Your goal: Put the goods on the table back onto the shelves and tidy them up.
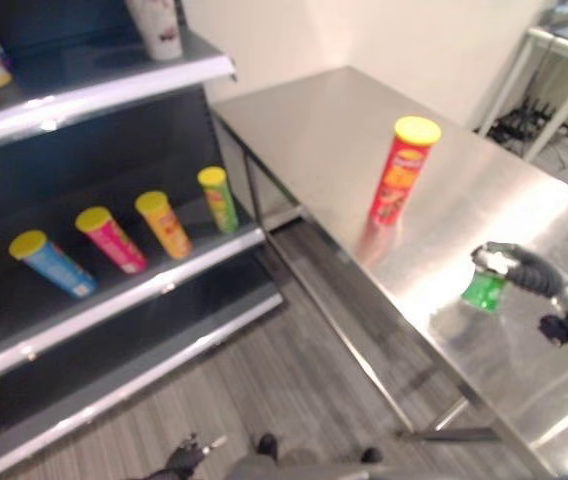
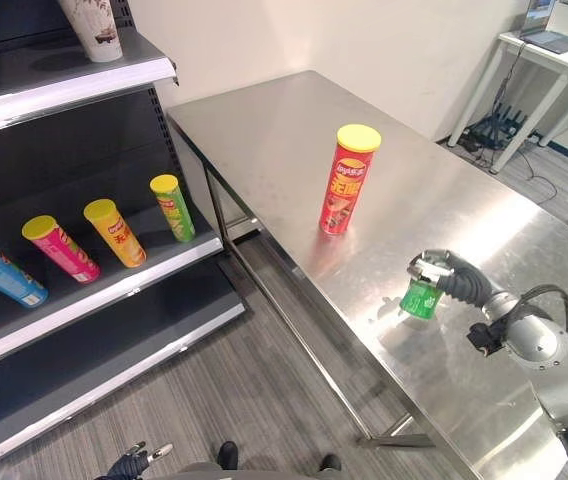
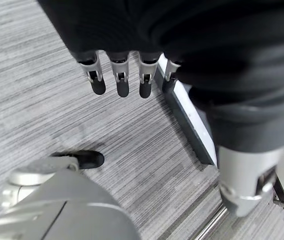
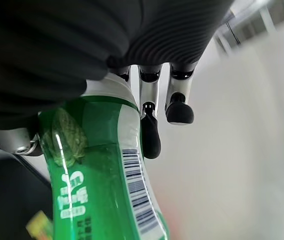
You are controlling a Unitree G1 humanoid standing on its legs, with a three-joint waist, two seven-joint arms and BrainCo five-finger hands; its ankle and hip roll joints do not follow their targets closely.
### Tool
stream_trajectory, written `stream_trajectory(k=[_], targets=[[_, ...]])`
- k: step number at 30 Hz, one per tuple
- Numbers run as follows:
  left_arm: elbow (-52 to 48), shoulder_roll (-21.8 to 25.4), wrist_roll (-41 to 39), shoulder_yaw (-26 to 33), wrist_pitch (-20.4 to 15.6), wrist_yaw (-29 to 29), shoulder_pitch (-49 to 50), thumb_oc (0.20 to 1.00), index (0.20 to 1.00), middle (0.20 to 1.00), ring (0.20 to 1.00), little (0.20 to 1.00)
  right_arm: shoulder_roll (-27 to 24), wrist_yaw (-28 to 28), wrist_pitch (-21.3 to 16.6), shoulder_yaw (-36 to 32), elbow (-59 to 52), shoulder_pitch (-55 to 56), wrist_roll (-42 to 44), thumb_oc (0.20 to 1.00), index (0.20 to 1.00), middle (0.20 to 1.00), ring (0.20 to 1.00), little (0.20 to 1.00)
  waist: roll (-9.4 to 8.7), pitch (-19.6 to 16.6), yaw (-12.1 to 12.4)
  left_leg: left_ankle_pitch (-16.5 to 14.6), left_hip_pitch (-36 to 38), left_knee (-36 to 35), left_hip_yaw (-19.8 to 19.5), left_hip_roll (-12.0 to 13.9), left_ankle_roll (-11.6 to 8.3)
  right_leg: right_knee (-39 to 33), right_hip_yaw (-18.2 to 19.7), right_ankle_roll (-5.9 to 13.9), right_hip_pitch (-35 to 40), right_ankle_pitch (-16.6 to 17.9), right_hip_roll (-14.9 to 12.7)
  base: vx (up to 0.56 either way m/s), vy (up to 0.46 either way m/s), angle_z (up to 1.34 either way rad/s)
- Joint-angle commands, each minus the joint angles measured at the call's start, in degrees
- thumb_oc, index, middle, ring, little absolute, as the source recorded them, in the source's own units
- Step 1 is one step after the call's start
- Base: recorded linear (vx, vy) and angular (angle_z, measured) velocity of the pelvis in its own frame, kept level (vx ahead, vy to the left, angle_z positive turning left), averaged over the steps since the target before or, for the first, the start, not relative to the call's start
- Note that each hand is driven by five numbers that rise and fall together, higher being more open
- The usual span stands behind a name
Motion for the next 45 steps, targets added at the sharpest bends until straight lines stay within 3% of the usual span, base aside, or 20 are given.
stream_trajectory(k=[1,9,17,21,23,26,28,29,30,32,33,34,36,37,39,40,42,43,44,45], targets=[[1.0,2.8,1.02,0.44,-1.8,1.04,-3.83,1.0,1.0,1.0,1.0,1.0,-1.74,-3.89,-3.63,-3.52,-3.79,-5.08,5.83,0.2,0.2,0.2,0.2,0.2,-1.63,-1.39,1.94,-5.12,1.92,0.14,2.85,3.29,-2.83,2.34,-1.6,2.22,1.2,-2.51,-2.81,0.02,-0.044,-0.13],[0.15,2.99,0.91,0.53,-1.98,0.31,-3.0,1.0,1.0,1.0,1.0,1.0,1.15,-2.27,-5.1,-8.17,-10.73,-10.2,15.46,0.2,0.2,0.2,0.2,0.2,-1.44,-2.58,2.77,-4.84,2.45,0.14,2.4,4.62,-3.72,1.88,-1.86,1.32,2.34,-3.87,-1.28,0.0,-0.069,-0.01],[-0.88,2.54,-0.28,0.29,-2.23,0.6,-1.47,1.0,1.0,1.0,1.0,1.0,-0.1,-1.79,-6.78,-1.97,-15.97,-21.21,18.42,0.2,0.2,0.2,0.2,0.2,-1.56,-2.08,5.54,-2.4,1.16,0.35,-0.58,7.24,-5.71,0.55,-2.87,-0.84,3.34,-5.85,2.06,-0.03,-0.117,0.11],[-1.59,1.93,-3.98,1.53,-2.25,2.08,-1.57,1.0,1.0,1.0,1.0,1.0,-1.06,-3.63,-7.53,1.24,-16.62,-25.58,16.28,0.2,0.2,0.2,0.2,0.2,-2.16,-0.79,6.99,-1.94,-2.65,3.62,-2.69,7.42,-6.44,0.29,-3.97,-1.38,2.96,-6.1,2.25,-0.11,-0.057,0.29],[-2.01,0.72,-5.91,1.47,-2.41,2.66,-1.73,1.0,1.0,1.0,1.0,1.0,-2.49,-5.85,-7.42,4.21,-15.34,-28.94,13.7,0.2,0.2,0.2,0.2,0.2,-1.99,-0.04,7.86,-0.12,-4.32,3.6,-1.83,9.91,-7.81,0.29,-6.77,-1.24,3.36,-6.52,2.1,-0.1,0.131,0.77],[-1.67,0.89,-5.53,1.82,-2.67,3.42,-1.71,1.0,1.0,1.0,1.0,1.0,-4.93,-7.69,-6.59,5.97,-14.3,-30.2,8.85,0.2,0.2,0.2,0.2,0.2,-1.65,-0.22,7.37,3.44,-4.96,0.84,2.74,14.94,-8.43,0.29,-10.04,0.33,3.67,-5.4,-0.45,-0.05,0.293,0.79],[-1.71,0.99,-5.43,1.85,-2.65,3.62,-1.55,1.0,1.0,1.0,1.0,1.0,-5.33,-8.05,-6.3,6.1,-13.93,-30.02,8.02,0.2,0.2,0.2,0.2,0.2,-1.29,-0.71,7.12,3.61,-5.12,0.57,3.45,15.73,-8.79,0.29,-10.73,0.78,3.48,-5.03,-1.14,0.04,0.259,0.74],[-1.56,0.9,-4.89,1.46,-2.47,3.46,-1.03,1.0,1.0,1.0,1.0,1.0,-5.51,-8.1,-5.58,6.16,-13.82,-29.93,6.36,0.2,0.2,0.2,0.2,0.2,0.03,-2.08,6.78,1.72,-4.53,0.24,3.45,15.82,-9.24,0.4,-10.6,2.02,4.12,-5.22,-2.15,0.13,0.357,0.54],[-1.14,0.86,-4.32,1.19,-2.34,3.26,-0.94,1.0,1.0,1.0,1.0,1.0,-5.22,-8.19,-5.17,6.2,-13.45,-29.57,5.8,0.2,0.2,0.2,0.2,0.2,0.42,-2.91,6.72,0.87,-4.51,0.14,3.67,15.1,-9.34,0.46,-10.93,2.63,4.02,-4.4,-3.34,0.18,0.639,0.45],[-0.73,2.02,-2.25,0.84,-1.72,3.31,-1.2,1.0,1.0,1.0,1.0,1.0,-5.05,-9.59,-4.05,5.61,-12.53,-28.68,1.86,0.2,0.2,0.2,0.2,0.2,0.26,-3.48,7.22,-1.47,-4.06,0.33,3.62,10.8,-7.74,2.03,-12.73,4.49,4.25,-0.52,-9.23,0.07,0.517,0.3],[-0.72,2.08,-2.24,0.81,-1.7,3.31,-1.23,1.0,1.0,1.0,1.0,1.0,-5.0,-9.63,-4.04,5.5,-12.58,-28.56,1.79,0.2,0.2,0.2,0.2,0.2,0.01,-3.46,7.2,-1.51,-4.08,0.34,3.61,10.42,-7.53,2.16,-12.78,4.73,4.22,-0.44,-9.64,0.03,0.464,0.53],[-0.95,3.07,-1.5,0.72,-1.61,3.42,-1.08,1.0,1.0,1.0,1.0,1.0,-4.14,-10.08,-3.22,6.35,-12.19,-29.09,0.64,0.2,0.2,0.2,0.2,0.2,-0.47,-3.41,7.65,-3.03,-3.73,0.41,3.45,6.39,-5.04,6.13,-12.97,5.54,3.26,2.35,-14.4,0.04,0.452,0.5],[-1.17,3.8,-0.66,0.64,-1.41,3.41,-1.32,1.0,1.0,1.0,1.0,1.0,-4.02,-10.42,-2.81,6.86,-11.87,-29.58,-0.21,0.2,0.2,0.2,0.2,0.2,-0.65,-3.35,7.63,-3.86,-3.28,0.21,3.56,4.34,-4.03,9.03,-12.68,5.41,2.47,3.44,-16.64,0.04,0.432,0.37],[-1.44,5.13,0.28,0.27,-1.08,3.33,-1.81,1.0,1.0,1.0,1.0,1.0,-4.09,-11.12,-2.49,8.03,-11.82,-30.92,-1.58,0.2,0.2,0.2,0.2,0.2,-0.65,-2.6,7.21,-4.86,-2.64,0.14,3.11,1.73,-2.09,14.46,-11.21,5.13,0.89,6.56,-19.43,0.05,0.352,0.23],[-1.8,6.43,1.23,-0.13,-0.82,3.43,-2.91,1.0,1.0,1.0,1.0,1.0,-4.3,-11.42,-2.4,8.58,-12.28,-31.49,-2.45,0.2,0.2,0.2,0.2,0.2,-0.48,-1.98,6.32,-5.19,-2.37,0.14,1.71,0.39,-1.1,18.91,-6.81,4.46,-1.22,6.12,-18.67,0.04,0.332,0.38],[-2.34,7.16,0.85,-0.41,-0.83,3.31,-3.99,1.0,1.0,1.0,1.0,1.0,-5.52,-11.29,-2.15,8.76,-12.76,-32.35,-2.45,0.2,0.2,0.2,0.2,0.2,-0.03,-1.63,5.32,-3.79,-2.86,0.14,0.4,-0.29,-0.36,19.39,-1.53,1.92,-4.32,2.85,-14.0,0.02,0.204,0.61],[-2.31,7.19,0.21,-0.97,-0.86,3.3,-4.62,1.0,1.0,1.0,1.0,1.0,-6.58,-11.77,-2.49,10.16,-12.62,-34.84,-1.51,0.2,0.2,0.2,0.2,0.2,0.35,-1.26,4.54,-3.51,-2.36,0.14,-0.9,-0.27,-0.34,17.09,1.93,0.56,-6.72,-2.25,-8.37,0.03,0.098,0.65],[-2.29,7.11,0.2,-0.91,-0.87,3.3,-4.67,1.0,1.0,1.0,1.0,1.0,-6.64,-11.79,-2.51,10.38,-12.5,-35.13,-1.49,0.2,0.2,0.2,0.2,0.2,0.47,-1.34,4.47,-3.38,-2.56,0.14,-0.93,-0.17,-0.38,16.91,1.87,0.44,-6.83,-2.08,-8.24,0.06,-0.015,0.47],[-1.65,7.07,-0.18,-1.24,-1.06,3.15,-5.58,1.0,1.0,1.0,1.0,1.0,-7.51,-12.0,-3.01,13.03,-11.85,-38.41,-0.09,0.2,0.2,0.2,0.2,0.2,-0.31,-0.75,3.86,-3.55,-2.0,0.14,-1.44,-0.98,-0.47,10.63,3.88,0.28,-7.93,-2.55,-3.42,0.06,-0.053,0.3],[-2.21,7.1,-0.16,-1.12,-1.08,3.2,-5.4,1.0,1.0,1.0,1.0,1.0,-8.53,-12.39,-2.9,13.16,-11.27,-39.65,-0.21,0.2,0.2,0.2,0.2,0.2,-0.71,-0.49,3.92,-3.63,-2.09,0.61,-2.85,-1.56,-0.35,8.3,5.9,1.18,-7.03,-3.01,-2.34,0.1,-0.038,0.16]])
